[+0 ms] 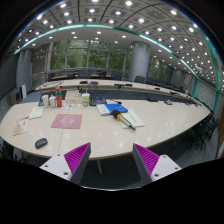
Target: Arrange mouse
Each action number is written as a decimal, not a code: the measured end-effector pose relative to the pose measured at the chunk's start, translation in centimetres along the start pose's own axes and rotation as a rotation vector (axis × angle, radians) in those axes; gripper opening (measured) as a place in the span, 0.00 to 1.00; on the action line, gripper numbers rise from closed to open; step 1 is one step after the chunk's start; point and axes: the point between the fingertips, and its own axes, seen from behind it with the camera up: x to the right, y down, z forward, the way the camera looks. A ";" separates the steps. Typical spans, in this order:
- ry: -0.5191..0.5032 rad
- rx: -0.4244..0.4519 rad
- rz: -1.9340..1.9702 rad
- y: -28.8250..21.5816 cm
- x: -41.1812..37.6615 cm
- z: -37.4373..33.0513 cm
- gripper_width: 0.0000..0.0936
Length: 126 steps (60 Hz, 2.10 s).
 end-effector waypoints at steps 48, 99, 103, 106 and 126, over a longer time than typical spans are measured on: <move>-0.386 -0.105 0.004 14.2 -45.6 13.8 0.92; -0.246 -0.135 -0.050 9.5 -52.5 26.2 0.48; -0.254 -0.133 -0.059 9.4 -52.6 26.2 0.43; -0.259 -0.133 -0.071 9.4 -52.6 26.3 0.39; -0.273 0.010 -0.026 -3.5 -49.1 25.7 0.35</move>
